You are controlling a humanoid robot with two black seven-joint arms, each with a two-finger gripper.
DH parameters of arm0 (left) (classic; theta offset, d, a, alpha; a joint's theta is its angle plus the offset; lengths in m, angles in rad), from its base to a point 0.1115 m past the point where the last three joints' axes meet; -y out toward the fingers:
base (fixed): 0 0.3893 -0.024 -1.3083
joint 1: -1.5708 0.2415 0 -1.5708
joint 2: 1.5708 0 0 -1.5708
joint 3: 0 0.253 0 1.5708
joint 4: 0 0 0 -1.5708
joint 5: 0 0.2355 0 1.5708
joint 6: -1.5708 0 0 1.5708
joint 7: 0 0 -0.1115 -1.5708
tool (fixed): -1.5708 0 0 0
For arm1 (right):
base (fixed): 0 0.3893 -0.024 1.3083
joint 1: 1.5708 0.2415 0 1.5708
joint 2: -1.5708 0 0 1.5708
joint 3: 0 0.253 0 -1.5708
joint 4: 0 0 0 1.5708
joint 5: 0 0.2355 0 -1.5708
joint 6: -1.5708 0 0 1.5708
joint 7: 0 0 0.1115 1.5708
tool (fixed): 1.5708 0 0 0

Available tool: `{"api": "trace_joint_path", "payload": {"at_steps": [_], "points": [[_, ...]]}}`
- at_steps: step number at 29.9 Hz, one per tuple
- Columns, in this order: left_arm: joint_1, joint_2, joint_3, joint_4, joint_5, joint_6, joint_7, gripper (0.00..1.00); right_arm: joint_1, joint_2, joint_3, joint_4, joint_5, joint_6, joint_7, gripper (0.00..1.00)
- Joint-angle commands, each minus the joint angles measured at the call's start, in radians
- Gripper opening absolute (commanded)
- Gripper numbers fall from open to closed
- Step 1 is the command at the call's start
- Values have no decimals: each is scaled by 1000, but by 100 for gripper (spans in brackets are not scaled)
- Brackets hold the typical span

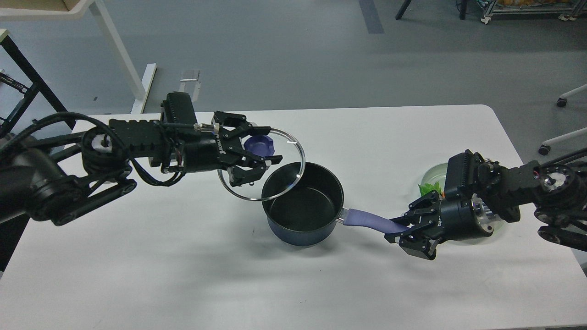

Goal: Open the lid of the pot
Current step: 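Lift the glass lid off the pan with the left gripper, moving it aside, then lower the lid onto the table and open the left gripper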

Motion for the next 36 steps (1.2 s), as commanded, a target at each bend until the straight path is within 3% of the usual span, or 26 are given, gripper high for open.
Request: {"api": "trace_joint_path", "payload": {"at_steps": [1, 7, 13, 28, 36], "points": [[21, 113, 5, -8, -7, 60, 0, 34, 1, 0, 1, 0, 0, 0, 0, 34], [165, 235, 31, 13, -37, 207, 0, 34, 1, 0, 1, 0, 0, 0, 0, 34], [295, 238, 47, 96, -39, 335, 0, 35, 1, 0, 1, 0, 0, 0, 0, 34], [394, 150, 45, 250, -39, 354, 0, 42, -1, -1, 1, 0, 0, 0, 0, 34], [431, 127, 44, 277, -89, 354, 0, 52, 1, -1, 1, 0, 0, 0, 0, 34]]}}
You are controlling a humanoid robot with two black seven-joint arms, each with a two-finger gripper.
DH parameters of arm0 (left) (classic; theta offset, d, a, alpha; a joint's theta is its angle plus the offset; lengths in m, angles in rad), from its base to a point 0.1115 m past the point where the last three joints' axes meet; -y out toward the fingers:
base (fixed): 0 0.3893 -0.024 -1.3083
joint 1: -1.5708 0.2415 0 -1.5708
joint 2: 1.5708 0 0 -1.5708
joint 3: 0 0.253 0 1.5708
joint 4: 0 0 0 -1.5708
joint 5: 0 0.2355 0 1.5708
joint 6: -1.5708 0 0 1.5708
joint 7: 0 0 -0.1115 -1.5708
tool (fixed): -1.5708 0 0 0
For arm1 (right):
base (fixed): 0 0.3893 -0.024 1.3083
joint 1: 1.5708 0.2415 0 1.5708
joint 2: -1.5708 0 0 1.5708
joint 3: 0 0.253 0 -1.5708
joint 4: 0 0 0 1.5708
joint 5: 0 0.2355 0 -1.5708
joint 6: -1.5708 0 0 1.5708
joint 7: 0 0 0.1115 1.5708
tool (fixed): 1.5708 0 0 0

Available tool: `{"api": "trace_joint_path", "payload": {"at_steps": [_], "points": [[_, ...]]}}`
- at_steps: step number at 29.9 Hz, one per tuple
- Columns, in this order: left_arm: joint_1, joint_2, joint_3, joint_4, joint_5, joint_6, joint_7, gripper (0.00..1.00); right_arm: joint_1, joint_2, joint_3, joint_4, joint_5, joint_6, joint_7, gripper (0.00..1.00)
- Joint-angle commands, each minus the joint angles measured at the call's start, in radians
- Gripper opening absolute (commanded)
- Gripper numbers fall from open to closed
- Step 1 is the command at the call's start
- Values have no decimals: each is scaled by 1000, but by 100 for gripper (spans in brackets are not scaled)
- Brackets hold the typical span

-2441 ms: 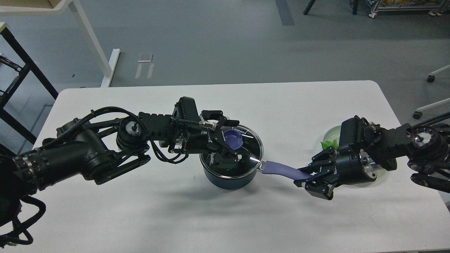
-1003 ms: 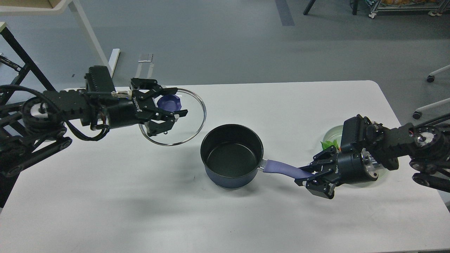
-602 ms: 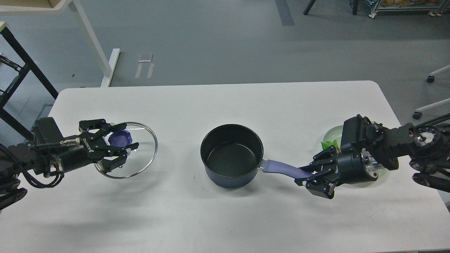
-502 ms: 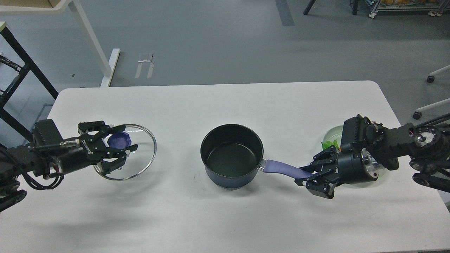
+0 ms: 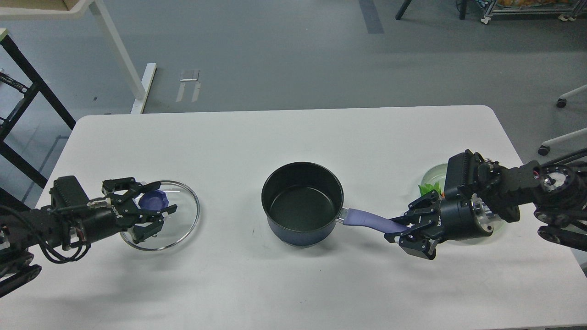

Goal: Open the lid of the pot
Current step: 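Lower the lid onto the table and open the left gripper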

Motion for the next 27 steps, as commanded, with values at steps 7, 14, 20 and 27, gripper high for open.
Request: {"api": "trace_joint_path", "payload": {"at_steps": [7, 14, 20, 27], "points": [[6, -12, 1, 3, -25, -1, 0, 79, 2, 0, 0, 0, 0, 0, 0, 34], [-2, 2, -11, -26, -123, -1, 0, 98, 2, -2, 0, 0, 0, 0, 0, 34], [-101, 48, -12, -187, -598, -66, 0, 99, 2, -2, 0, 0, 0, 0, 0, 34], [-175, 66, -63, -249, -1305, -421, 0, 99, 0, -2, 0, 0, 0, 0, 0, 47]]}}
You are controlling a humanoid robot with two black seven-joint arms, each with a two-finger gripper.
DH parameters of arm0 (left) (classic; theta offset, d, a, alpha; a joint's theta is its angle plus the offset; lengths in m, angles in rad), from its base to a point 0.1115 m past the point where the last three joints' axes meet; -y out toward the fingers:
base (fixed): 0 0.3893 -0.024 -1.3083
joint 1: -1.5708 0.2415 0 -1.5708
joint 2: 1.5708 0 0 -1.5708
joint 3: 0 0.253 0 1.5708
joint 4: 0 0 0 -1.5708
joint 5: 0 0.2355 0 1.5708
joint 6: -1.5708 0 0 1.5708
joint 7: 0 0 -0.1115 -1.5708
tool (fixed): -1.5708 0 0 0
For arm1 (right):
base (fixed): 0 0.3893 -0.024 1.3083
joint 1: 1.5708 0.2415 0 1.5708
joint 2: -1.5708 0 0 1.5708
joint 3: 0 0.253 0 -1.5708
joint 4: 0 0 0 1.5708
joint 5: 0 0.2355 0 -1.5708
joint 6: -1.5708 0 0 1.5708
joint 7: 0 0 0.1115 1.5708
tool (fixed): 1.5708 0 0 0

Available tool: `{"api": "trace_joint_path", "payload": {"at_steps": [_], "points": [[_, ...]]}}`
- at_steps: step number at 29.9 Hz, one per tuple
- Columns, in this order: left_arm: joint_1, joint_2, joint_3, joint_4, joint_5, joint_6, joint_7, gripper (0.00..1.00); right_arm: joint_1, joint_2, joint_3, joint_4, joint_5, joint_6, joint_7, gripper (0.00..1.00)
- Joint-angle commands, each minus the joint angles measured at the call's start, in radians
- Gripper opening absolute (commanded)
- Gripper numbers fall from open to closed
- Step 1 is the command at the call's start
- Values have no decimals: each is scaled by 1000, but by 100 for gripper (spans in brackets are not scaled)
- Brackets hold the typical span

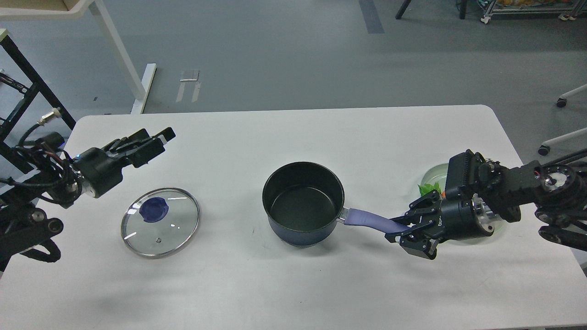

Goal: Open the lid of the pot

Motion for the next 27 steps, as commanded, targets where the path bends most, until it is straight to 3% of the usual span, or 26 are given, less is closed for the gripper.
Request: {"api": "trace_joint_path", "payload": {"at_steps": [1, 5, 8, 9, 11, 17, 20, 27], "points": [[-13, -6, -57, -7, -313, -158, 0, 99, 0, -1, 0, 0, 1, 0, 0, 53], [-12, -22, -120, -6, -446, -212, 0, 99, 0, -24, 0, 3, 31, 5, 0, 69], [-13, -37, -133, -1, -454, -220, 0, 99, 1, -49, 3, 14, 70, 5, 0, 92], [-13, -40, -150, 0, -458, -223, 0, 99, 3, -66, 6, 17, 87, 6, 0, 95], [-12, -49, -185, 6, -487, -235, 0, 99, 14, -92, 14, 18, 124, 3, 0, 96], [1, -66, -201, 55, -699, -387, 0, 99, 6, -162, 89, 18, 435, -2, 0, 97], [2, -81, -210, 68, -763, -398, 54, 99, -11, -199, 115, 6, 660, -15, 0, 97], [34, -159, -285, 91, -805, -399, 69, 99, -86, -170, 121, -12, 1332, -195, 0, 97]]}}
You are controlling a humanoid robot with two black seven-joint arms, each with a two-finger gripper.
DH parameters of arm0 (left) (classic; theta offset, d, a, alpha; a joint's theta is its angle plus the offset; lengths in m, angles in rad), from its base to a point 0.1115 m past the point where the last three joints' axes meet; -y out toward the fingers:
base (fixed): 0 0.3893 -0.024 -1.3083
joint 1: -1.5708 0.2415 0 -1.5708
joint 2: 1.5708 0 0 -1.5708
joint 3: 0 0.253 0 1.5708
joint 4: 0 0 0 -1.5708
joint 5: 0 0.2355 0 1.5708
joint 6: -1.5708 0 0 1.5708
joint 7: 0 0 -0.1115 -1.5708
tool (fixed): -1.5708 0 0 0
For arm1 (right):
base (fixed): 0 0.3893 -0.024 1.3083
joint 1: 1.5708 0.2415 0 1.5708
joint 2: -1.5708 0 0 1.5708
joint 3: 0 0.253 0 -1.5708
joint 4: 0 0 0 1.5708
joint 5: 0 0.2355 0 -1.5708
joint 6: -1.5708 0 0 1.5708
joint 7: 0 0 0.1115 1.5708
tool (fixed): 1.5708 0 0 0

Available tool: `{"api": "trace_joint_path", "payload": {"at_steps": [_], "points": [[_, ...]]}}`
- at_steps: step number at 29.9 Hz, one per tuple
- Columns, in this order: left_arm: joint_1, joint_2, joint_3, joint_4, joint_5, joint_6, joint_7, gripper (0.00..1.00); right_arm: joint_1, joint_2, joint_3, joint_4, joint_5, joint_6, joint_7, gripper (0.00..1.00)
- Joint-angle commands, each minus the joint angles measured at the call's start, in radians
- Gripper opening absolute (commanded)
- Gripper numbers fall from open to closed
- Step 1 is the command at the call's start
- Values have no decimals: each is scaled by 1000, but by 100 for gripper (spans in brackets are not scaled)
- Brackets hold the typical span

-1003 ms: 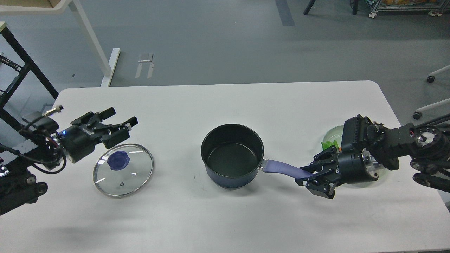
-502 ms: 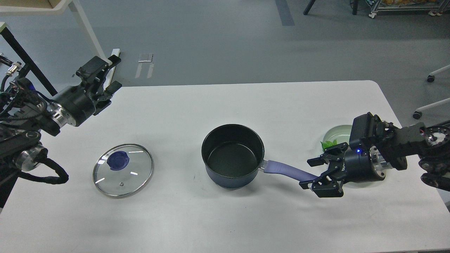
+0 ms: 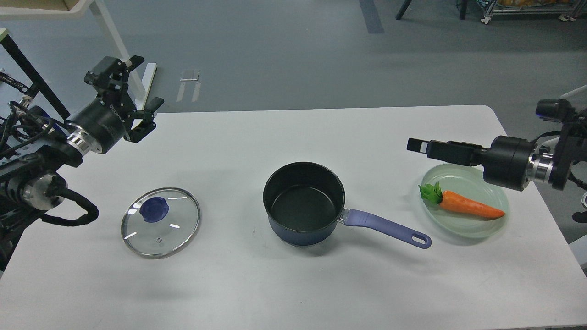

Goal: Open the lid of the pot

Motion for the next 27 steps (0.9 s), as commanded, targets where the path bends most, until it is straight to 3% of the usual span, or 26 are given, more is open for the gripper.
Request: {"api": "trace_joint_path", "payload": {"at_steps": [1, 6, 10, 14, 20, 23, 27], "points": [[27, -47, -40, 14, -5, 0, 14, 99, -42, 42, 5, -10, 350, -83, 0, 98], [96, -124, -128, 15, -2, 6, 68, 99, -119, 129, 66, -82, 752, -92, 0, 98], [131, -158, -165, 21, 1, 4, 99, 99, -208, 189, 172, -131, 907, -51, 0, 98], [159, -175, -191, 28, 1, 0, 102, 99, -288, 217, 267, -171, 958, 137, 0, 98], [225, -193, -260, 26, 7, -12, 117, 99, -303, 233, 258, -251, 1033, 427, 0, 98], [243, -196, -280, 23, 8, -20, 128, 99, -311, 232, 255, -260, 1025, 480, 0, 98], [245, -201, -280, 20, 8, -20, 129, 99, -312, 230, 252, -268, 1010, 472, 0, 98]]}}
